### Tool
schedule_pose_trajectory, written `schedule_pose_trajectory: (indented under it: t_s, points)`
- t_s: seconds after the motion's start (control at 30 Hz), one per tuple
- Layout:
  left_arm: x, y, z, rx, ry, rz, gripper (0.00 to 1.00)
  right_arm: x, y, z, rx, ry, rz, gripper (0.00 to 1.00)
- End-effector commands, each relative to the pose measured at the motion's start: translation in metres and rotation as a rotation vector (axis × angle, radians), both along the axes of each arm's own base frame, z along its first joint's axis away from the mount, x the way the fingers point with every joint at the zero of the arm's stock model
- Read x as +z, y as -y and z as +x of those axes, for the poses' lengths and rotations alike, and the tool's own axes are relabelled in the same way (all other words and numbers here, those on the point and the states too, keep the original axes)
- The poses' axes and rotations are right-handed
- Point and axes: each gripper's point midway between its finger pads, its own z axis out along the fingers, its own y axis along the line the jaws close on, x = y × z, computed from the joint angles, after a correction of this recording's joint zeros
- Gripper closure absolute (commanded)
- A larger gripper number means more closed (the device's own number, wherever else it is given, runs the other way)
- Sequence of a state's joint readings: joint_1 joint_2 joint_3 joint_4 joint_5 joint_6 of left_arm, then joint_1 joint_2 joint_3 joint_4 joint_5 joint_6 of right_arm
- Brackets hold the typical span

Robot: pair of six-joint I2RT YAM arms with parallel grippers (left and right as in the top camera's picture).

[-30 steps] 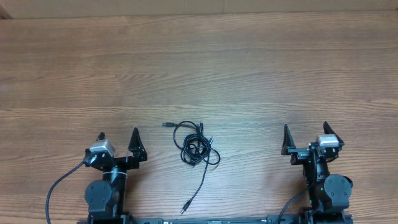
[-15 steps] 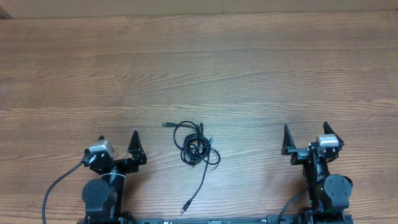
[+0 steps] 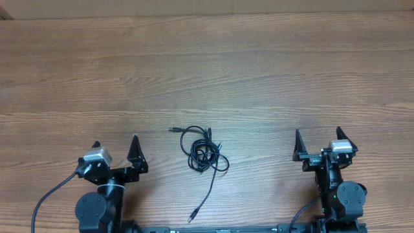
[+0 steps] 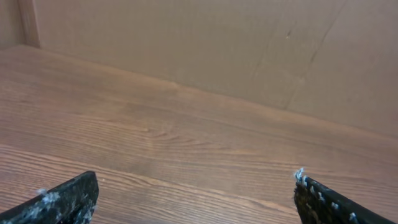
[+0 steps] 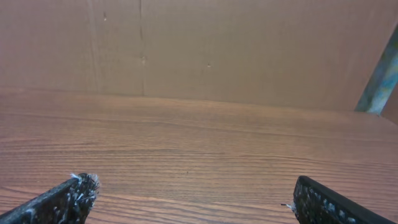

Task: Untangle cables
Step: 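Move the left gripper over the tangled black cable bundle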

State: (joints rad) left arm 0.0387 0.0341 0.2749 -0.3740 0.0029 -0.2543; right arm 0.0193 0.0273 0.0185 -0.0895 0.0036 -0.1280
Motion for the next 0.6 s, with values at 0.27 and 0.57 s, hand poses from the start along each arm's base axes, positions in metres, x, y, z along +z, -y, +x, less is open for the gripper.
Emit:
schedule_pose_trajectory:
  t_s: [0.27,0.57]
  points:
    - [0.034,0.018,0.020,-0.115,-0.156,0.027,0.00,-0.004,0.000,0.001,0.002,-0.006,-0.001,0.00]
    - [0.056,0.027,0.033,-0.180,-0.398,0.007,0.00,-0.007,0.000,0.001,0.002,-0.021,-0.001,0.00]
